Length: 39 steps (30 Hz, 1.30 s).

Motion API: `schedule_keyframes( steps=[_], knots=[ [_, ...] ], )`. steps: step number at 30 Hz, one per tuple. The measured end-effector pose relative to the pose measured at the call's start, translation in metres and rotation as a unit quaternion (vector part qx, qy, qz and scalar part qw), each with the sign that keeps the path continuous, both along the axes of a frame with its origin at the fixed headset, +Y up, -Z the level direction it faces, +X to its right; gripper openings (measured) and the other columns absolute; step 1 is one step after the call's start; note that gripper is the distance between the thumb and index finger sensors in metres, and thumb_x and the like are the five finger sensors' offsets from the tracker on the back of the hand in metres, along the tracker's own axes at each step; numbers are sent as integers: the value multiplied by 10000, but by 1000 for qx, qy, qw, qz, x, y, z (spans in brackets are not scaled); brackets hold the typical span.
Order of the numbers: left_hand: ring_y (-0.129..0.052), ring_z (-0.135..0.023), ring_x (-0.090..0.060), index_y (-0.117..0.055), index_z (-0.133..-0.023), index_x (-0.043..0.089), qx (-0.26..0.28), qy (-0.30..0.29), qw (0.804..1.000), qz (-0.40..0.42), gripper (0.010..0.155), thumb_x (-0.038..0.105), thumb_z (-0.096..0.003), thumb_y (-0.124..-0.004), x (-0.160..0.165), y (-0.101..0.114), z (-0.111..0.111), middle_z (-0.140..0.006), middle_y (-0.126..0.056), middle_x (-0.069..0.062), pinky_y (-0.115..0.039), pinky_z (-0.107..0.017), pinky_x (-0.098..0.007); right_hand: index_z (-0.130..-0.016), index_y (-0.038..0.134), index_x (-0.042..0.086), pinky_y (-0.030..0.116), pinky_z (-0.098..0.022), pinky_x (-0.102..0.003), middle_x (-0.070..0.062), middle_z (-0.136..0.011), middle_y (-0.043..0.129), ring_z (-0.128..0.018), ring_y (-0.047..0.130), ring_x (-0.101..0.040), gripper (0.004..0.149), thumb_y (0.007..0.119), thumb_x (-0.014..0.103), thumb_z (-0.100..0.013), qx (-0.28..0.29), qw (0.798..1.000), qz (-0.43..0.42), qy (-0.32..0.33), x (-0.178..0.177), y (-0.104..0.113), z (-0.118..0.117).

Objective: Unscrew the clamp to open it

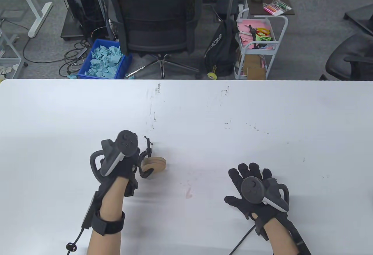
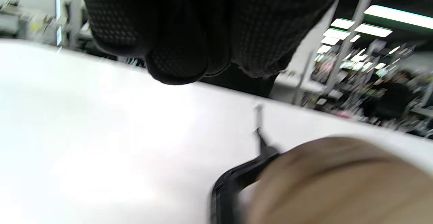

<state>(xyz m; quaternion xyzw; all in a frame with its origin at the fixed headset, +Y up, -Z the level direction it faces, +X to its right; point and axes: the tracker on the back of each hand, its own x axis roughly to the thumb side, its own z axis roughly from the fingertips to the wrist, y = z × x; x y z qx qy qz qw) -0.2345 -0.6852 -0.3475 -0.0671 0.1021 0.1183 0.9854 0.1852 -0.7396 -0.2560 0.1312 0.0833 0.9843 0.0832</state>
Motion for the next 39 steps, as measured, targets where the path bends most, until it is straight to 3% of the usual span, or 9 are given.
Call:
schedule_keyframes(
  steps=[5,10,23,25,27,31,33,37,39],
  knots=[
    [-996,-506,-199,-809,-925,262,-78,5,993,91,564,455,-409,-926,-13,-44,-25,-787,-926,-36,-856,-428,-339,-1080,350,329,158,-685,-693,-36,-1118,261,-1061,225,-460,875,688,712,-369,-13,1000,17,6,-3,-5,-1],
    [-930,-602,-226,-764,-968,282,-132,-8,984,120,676,491,-354,-953,-14,-72,-37,-872,-819,-67,-808,-509,-374,-1080,352,326,156,-685,-693,-37,-1118,261,-1060,225,-462,875,690,708,-370,-23,1000,12,2,-2,-6,-1],
    [-894,-813,-332,-839,-796,442,-81,-101,971,201,423,347,-397,-944,-5,-68,-28,-1024,-746,-73,-750,-664,-517,-1079,356,325,164,-686,-692,-38,-1116,267,-1059,235,-461,868,683,708,-372,-40,999,4,-4,0,-12,-4],
    [-914,-884,-348,-841,-792,415,-78,-156,950,260,493,444,-318,-972,-4,-66,-26,-1030,-781,-31,-754,-682,-538,-1079,359,322,164,-686,-691,-40,-1115,268,-1058,236,-462,866,684,706,-373,-45,999,2,-7,1,-13,-6],
    [-867,-925,-389,-893,-726,368,-104,-196,917,331,329,406,-408,-969,8,-65,-21,-1061,-739,-66,-718,-694,-564,-1078,359,322,164,-686,-692,-37,-1115,269,-1058,237,-462,866,684,705,-373,-48,999,-1,-9,3,-14,-6],
    [-761,-1015,-398,-851,-743,369,-30,-231,922,308,322,386,-440,-957,29,-53,-8,-1123,-643,-26,-664,-733,-583,-1078,360,322,165,-687,-691,-39,-1115,272,-1058,238,-462,865,684,704,-373,-46,999,-6,-11,5,-14,-6],
    [-804,-1000,-363,-823,-762,308,-11,-257,904,341,349,419,-452,-936,39,-49,-2,-1124,-642,-18,-644,-732,-603,-1077,359,322,166,-687,-691,-38,-1115,270,-1059,238,-461,863,682,704,-373,-46,999,-11,-16,8,-13,-6],
    [-734,-1022,-435,-826,-728,219,4,-302,823,481,348,418,-460,-926,75,-38,18,-1101,-687,-28,-633,-702,-672,-1077,368,318,173,-687,-692,-41,-1113,282,-1057,250,-464,861,686,699,-374,-33,998,-37,-30,16,-10,-6],
    [-764,-1011,-425,-812,-721,195,3,-324,787,525,365,432,-466,-919,93,-38,26,-1085,-710,-14,-757,-651,-644,-1076,372,316,174,-688,-693,-43,-1113,287,-1058,254,-463,860,688,697,-374,-34,998,-43,-34,18,-11,-6]
  ],
)
